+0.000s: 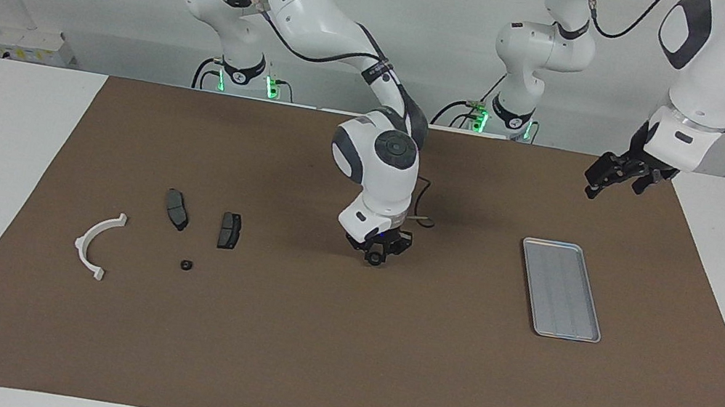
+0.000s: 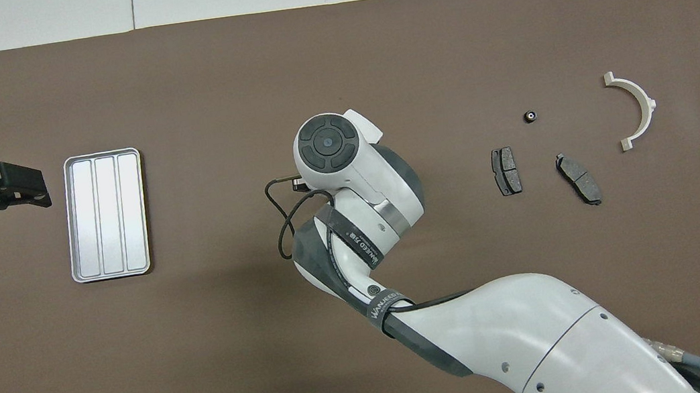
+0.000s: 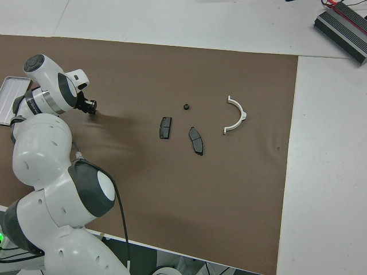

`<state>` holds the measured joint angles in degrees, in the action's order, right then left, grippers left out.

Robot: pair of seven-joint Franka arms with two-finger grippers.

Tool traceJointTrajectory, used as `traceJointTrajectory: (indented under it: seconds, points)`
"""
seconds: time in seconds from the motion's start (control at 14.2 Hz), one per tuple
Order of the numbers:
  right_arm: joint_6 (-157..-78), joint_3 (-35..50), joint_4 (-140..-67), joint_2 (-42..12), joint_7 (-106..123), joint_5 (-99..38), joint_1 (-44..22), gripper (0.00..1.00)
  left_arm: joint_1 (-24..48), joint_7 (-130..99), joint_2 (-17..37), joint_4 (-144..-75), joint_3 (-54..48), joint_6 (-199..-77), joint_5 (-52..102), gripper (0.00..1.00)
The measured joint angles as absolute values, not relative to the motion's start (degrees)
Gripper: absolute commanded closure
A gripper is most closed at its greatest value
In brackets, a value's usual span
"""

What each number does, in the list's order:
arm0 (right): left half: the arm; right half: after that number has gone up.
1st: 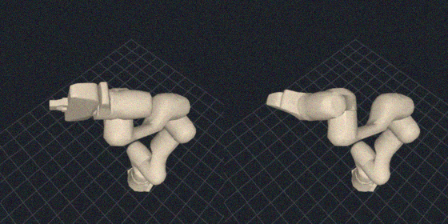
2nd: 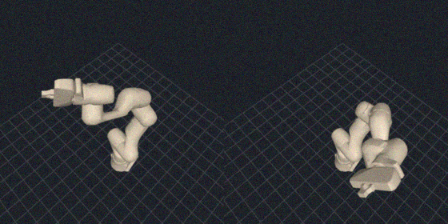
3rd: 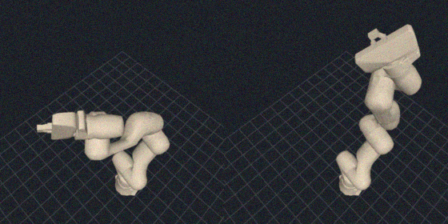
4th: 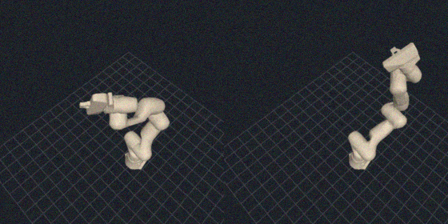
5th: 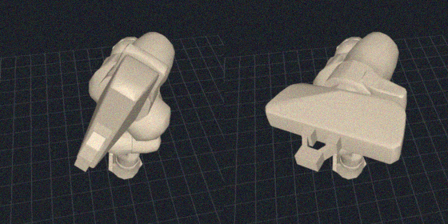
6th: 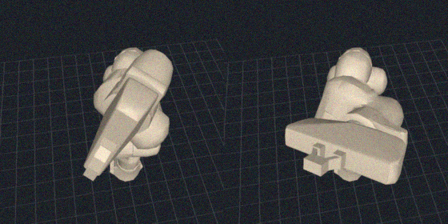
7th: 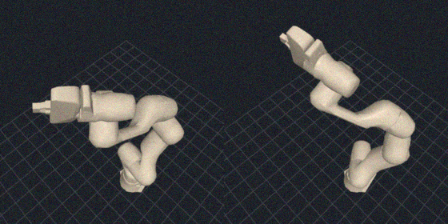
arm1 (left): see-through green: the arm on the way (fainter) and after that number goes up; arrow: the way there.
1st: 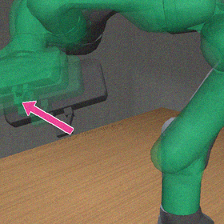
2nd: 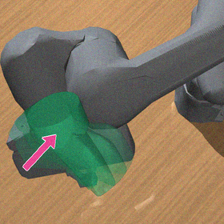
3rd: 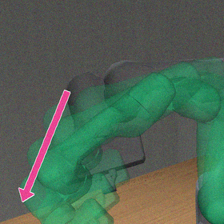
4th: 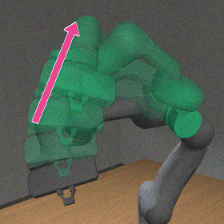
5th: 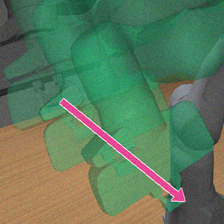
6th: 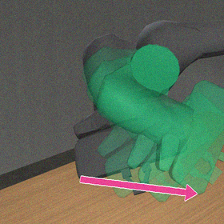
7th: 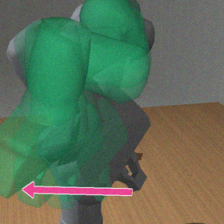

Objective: Pick bearing gear from pile to tray
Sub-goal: 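Carry the bearing with the right gripper to mid-table and release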

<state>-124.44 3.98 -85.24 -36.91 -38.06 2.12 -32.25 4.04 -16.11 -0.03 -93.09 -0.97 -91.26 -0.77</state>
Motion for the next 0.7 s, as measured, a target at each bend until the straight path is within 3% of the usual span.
traceJointTrajectory:
  seconds: [0.07,0.14,0.21,0.35,0.7]
  points:
    - [-125.09,3.97,-86.11,-36.46,-38.05,2.12,-32.13,0.98,4.04,-16.11,-0.03,-93.09,-0.97,-91.26,-0.77,0.00]
    - [-125.70,3.97,-87.03,-36.01,-38.05,2.12,-32.07,0.76,4.04,-16.11,-0.03,-93.09,-0.97,-91.26,-0.77,0.00]
    - [-126.59,3.97,-88.11,-35.56,-38.05,2.11,-32.01,0.40,4.04,-16.11,-0.03,-93.09,-0.97,-91.26,-0.77,0.00]
    - [-128.52,3.96,-89.90,-34.95,-38.05,2.10,-31.84,0.17,4.04,-16.11,-0.03,-93.09,-0.97,-91.26,-0.77,0.00]
    - [-129.15,3.87,-91.07,-34.27,-38.05,2.07,-31.77,0.10,4.04,-16.11,-0.03,-93.09,-0.97,-91.26,-0.77,0.00]
